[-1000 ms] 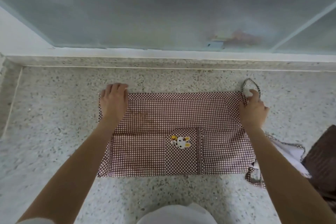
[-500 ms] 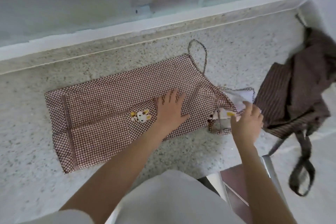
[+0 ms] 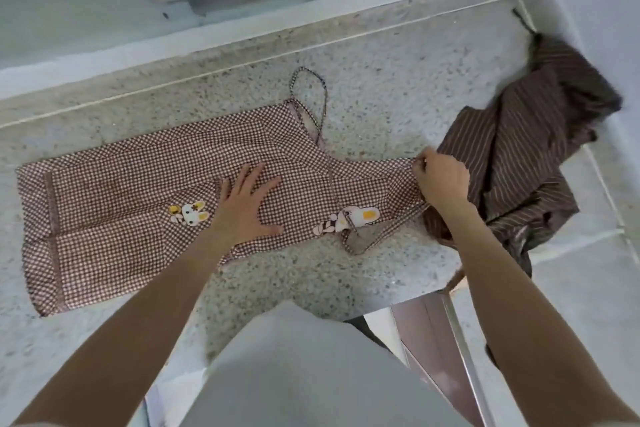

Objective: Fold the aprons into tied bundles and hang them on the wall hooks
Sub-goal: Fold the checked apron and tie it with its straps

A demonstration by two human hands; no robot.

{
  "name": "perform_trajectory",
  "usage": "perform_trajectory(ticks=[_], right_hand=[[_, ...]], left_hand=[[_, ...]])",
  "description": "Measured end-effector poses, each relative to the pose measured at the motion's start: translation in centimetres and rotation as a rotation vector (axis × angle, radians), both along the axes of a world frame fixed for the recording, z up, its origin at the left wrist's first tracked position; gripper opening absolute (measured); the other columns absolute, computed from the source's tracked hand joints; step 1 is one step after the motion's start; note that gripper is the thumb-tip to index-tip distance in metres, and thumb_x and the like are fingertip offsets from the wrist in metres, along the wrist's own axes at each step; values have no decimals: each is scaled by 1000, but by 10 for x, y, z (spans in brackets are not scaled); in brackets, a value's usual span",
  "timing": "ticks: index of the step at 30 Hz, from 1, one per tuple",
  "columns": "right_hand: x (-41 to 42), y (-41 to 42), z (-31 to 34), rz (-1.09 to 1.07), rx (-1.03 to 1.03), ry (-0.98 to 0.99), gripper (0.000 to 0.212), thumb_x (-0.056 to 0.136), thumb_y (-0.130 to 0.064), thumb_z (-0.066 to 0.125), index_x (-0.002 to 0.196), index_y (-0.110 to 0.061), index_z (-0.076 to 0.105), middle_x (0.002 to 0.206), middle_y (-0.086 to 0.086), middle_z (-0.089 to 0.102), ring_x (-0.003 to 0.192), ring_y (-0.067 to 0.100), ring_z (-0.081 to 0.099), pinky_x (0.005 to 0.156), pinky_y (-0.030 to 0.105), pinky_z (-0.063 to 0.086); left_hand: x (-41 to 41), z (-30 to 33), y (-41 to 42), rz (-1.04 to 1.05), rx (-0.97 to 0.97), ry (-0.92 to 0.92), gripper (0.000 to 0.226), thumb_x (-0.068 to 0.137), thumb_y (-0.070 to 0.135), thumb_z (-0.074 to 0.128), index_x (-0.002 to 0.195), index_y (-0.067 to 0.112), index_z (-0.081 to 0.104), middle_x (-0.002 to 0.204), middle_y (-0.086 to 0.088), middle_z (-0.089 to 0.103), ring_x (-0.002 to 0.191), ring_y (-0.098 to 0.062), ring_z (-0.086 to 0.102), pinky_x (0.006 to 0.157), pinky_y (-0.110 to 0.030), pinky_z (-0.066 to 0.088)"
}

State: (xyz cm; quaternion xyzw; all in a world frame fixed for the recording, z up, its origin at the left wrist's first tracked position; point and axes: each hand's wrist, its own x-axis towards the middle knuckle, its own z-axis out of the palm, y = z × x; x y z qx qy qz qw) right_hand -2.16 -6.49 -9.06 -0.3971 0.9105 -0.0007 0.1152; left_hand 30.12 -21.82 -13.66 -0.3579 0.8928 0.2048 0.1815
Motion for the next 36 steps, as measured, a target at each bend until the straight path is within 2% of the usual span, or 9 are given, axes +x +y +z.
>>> perform_trajectory(ticks=[4,7,13,16,21,26,29,32,36], right_hand=[[-12,1,-3,136,-174,109,27,88,-21,58,114,-12,58,120,15,55,115,36,46,98,50,33],[6,30,-2,258,-435,40,20,88,-26,58,103,-13,61,109,9,58,105,30,49,90,42,39],[63,92,-48,702,-208,-110,33,72,-43,69,96,-22,65,91,-4,64,88,18,48,77,30,29],[50,82,-36,617,-291,-304,29,85,-36,47,95,-22,70,86,-6,67,82,17,52,76,29,32],[-8,32,27,41,-609,-683,14,90,-9,58,100,-12,66,91,-2,67,69,7,60,67,24,51],[-79,-8,53,-316,-711,-487,13,90,-18,54,95,-13,64,75,-2,59,64,9,52,65,29,42],[-100,-2,51,-243,-613,-298,25,89,-16,54,110,-6,62,103,9,64,97,22,57,86,28,38],[-93,16,34,-33,-466,-168,43,82,-14,58,124,-6,54,131,16,50,125,33,40,103,35,27],[-65,36,14,109,-430,-155,29,85,-17,60,115,-18,60,111,8,57,107,29,50,86,33,37]], left_hand=[[-11,9,5,77,-10,-21,103,64,61,72,146,38,13,157,0,-8,143,-23,-11,111,-58,-4],[-35,15,22,98,-88,148,88,68,49,74,142,28,31,154,-8,13,142,-29,7,112,-58,7],[-80,10,50,117,-48,156,83,74,54,68,143,25,30,151,-7,19,139,-30,16,110,-53,20],[-83,8,51,115,-52,61,90,72,59,67,145,26,24,153,-7,14,139,-31,12,111,-53,20],[-84,10,52,115,-64,74,90,71,57,68,144,26,26,151,-7,17,138,-31,14,111,-53,22],[-86,12,52,134,-53,59,89,71,55,69,143,27,26,151,-6,17,138,-29,15,111,-53,23],[-88,13,53,145,-37,41,89,69,54,71,143,27,28,150,-6,18,137,-30,16,110,-53,23],[-95,17,56,110,-107,125,78,71,45,73,138,28,38,146,-7,29,132,-32,26,106,-51,27],[-123,17,53,-53,-132,296,45,77,23,71,120,19,59,122,-7,52,114,-26,44,96,-41,42]])
